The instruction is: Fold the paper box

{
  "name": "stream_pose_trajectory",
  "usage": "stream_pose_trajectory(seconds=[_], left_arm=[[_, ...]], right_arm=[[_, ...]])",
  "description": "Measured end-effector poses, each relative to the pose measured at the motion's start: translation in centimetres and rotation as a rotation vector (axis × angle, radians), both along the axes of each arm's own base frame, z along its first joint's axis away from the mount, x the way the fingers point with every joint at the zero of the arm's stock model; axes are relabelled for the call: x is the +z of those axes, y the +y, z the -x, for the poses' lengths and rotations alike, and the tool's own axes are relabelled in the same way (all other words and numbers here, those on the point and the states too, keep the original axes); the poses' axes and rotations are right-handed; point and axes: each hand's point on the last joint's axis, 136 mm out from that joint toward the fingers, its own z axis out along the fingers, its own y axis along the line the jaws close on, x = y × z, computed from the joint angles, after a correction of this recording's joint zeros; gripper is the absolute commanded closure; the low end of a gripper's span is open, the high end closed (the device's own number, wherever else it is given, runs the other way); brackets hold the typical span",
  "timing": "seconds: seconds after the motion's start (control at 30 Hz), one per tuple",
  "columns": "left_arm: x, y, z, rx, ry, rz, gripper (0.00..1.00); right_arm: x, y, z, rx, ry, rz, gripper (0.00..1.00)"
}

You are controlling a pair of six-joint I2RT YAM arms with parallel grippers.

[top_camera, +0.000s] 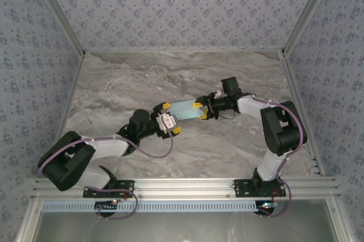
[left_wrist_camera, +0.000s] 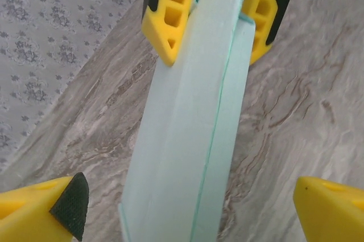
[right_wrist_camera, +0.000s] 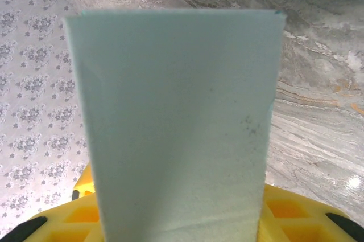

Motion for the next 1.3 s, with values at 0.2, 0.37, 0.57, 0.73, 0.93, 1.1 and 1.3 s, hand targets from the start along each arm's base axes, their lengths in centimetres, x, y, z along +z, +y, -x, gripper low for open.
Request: stream_pose_trajectory(seconds=[0.2,0.37,0.57,0.73,0.93,1.1,1.3], left_arm=[[-1.0,-0.8,-2.9,0.027,-0.072,-0.124,0.31],[-1.3,-2.0,-4.8,0.031,-0.103,-0.165,0.26],[-1.8,-2.6,-5.7,0.025,-0.108,-0.190,0.21],[-3.2,-2.6,-5.6,0.014,-0.086,-0.228,0.16],[-5.2,-2.0,-5.8,0.042,-0.075,-0.266,0.28],[-5.2,-1.7,-6.6,0.075,-0.113,-0.283,0.49],[-4.4,-1.4,-5.8,0.038,-0.104,-0.326,0.58]], right_arm=[[0.0,-0.2,-0.2,-0.014,0.017,-0.004,0.55],[0.0,-1.1,-1.5,-0.056,-0.019,0.009,0.55],[0.0,-1.6,-2.1,-0.077,-0.037,0.018,0.55],[0.1,-1.6,-1.6,-0.068,-0.002,0.002,0.55],[0.1,-1.5,-1.3,-0.060,0.016,-0.005,0.55],[0.2,-1.5,-1.3,-0.058,0.016,-0.005,0.52],[0.1,-1.5,-0.8,-0.055,0.041,0.002,0.33]])
